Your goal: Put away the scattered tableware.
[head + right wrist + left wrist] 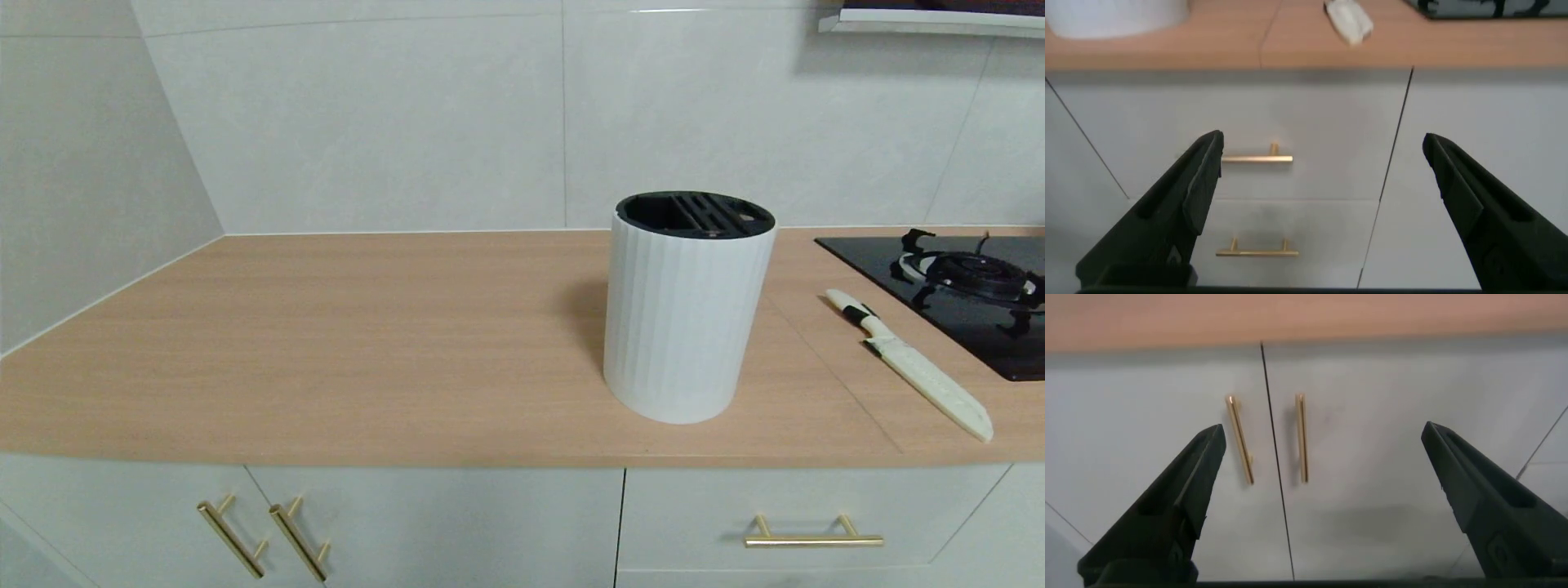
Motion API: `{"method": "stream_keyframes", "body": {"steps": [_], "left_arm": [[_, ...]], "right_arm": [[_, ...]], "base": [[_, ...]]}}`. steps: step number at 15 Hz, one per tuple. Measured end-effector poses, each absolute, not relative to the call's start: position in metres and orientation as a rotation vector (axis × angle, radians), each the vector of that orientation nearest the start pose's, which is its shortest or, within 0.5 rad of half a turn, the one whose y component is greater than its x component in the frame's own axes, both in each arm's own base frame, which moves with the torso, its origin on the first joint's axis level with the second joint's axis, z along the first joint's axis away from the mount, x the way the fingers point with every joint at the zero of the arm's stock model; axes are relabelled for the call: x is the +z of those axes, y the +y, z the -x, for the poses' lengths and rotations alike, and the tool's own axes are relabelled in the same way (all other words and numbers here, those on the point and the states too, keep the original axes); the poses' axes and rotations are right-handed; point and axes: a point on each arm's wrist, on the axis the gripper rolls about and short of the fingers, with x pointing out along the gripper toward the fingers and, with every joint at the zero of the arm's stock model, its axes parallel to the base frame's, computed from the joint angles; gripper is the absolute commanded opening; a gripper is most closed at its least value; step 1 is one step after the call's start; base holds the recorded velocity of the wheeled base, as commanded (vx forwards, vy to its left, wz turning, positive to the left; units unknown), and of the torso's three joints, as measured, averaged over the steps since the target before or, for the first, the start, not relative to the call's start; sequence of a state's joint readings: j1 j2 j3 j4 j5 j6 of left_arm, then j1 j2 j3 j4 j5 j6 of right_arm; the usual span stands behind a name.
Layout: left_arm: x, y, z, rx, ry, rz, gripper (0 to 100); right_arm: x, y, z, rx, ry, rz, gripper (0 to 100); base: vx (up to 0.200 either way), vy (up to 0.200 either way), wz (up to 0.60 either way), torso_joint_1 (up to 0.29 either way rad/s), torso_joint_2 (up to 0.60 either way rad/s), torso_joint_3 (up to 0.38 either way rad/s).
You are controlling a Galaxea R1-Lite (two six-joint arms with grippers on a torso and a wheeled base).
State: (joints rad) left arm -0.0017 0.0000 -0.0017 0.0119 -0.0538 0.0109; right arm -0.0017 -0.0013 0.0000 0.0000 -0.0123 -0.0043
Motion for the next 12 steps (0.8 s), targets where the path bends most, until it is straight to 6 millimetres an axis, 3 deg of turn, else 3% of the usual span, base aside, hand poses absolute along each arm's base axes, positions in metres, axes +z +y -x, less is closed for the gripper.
{"method": "stream_keyframes", "body": {"steps": [12], "left_arm": [[0.0747,-0.0012,0.023,-0.055,0.01,-0.01,100]], "right_arm": [[0.0755,-0.0002,0.0229,-0.013,-0.001,0.004,100]], "base": [[0.0,0.0,0.0,0.241,-0.53,-0.289]]}}
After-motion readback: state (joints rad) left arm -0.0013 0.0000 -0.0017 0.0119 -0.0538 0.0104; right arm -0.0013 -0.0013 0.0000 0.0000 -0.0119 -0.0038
